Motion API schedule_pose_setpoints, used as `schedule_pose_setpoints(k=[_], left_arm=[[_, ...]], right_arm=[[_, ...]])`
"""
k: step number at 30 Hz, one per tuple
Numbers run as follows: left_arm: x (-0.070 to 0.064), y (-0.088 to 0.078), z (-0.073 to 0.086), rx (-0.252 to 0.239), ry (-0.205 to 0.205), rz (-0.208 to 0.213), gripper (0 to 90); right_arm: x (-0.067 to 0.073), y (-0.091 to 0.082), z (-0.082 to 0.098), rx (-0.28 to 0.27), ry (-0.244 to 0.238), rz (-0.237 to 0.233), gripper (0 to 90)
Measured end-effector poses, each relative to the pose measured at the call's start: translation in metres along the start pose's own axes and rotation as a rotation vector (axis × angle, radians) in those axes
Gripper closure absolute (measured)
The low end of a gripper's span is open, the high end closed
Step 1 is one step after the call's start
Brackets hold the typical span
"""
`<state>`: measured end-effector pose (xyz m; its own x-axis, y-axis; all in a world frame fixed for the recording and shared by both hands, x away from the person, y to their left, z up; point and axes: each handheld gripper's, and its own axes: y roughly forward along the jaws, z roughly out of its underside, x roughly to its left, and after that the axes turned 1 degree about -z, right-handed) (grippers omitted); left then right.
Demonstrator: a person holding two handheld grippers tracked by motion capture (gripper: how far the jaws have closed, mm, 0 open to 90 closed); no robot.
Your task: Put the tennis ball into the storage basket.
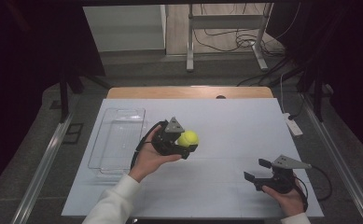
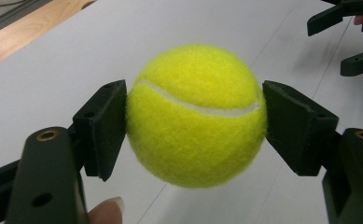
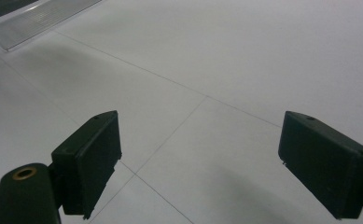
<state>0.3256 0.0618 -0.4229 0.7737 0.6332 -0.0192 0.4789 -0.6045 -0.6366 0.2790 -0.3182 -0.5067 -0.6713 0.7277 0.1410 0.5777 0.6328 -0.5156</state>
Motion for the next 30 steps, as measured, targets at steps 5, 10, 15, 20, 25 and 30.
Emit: schedule_pose_setpoints(k=[5,10,15,20,25,30], left_arm=[[0.002,-0.002,0.001,-0.008,-0.006,-0.001,26.3],[0.005,-0.004,0.0,-0.02,-0.02,-0.001,26.3],[0.007,-0.006,-0.001,-0.03,-0.018,-0.005,26.3],[0.009,-0.009,-0.002,-0.036,-0.02,-0.011,26.3],[0.011,-0.011,-0.003,-0.041,-0.024,-0.018,26.3],[0.013,-0.015,-0.004,-0.048,-0.028,-0.027,26.3]], right_arm=[[0.0,0.0,0.0,0.001,0.001,0.0,13.2],[0.0,0.0,0.0,-0.001,-0.002,0.0,13.2],[0.0,0.001,0.0,-0.001,-0.004,0.0,13.2],[-0.001,0.0,0.0,-0.003,0.0,-0.001,13.2],[0.0,0.0,0.0,-0.003,-0.001,-0.001,13.1],[0.0,0.0,0.0,-0.002,-0.001,-0.001,13.2]])
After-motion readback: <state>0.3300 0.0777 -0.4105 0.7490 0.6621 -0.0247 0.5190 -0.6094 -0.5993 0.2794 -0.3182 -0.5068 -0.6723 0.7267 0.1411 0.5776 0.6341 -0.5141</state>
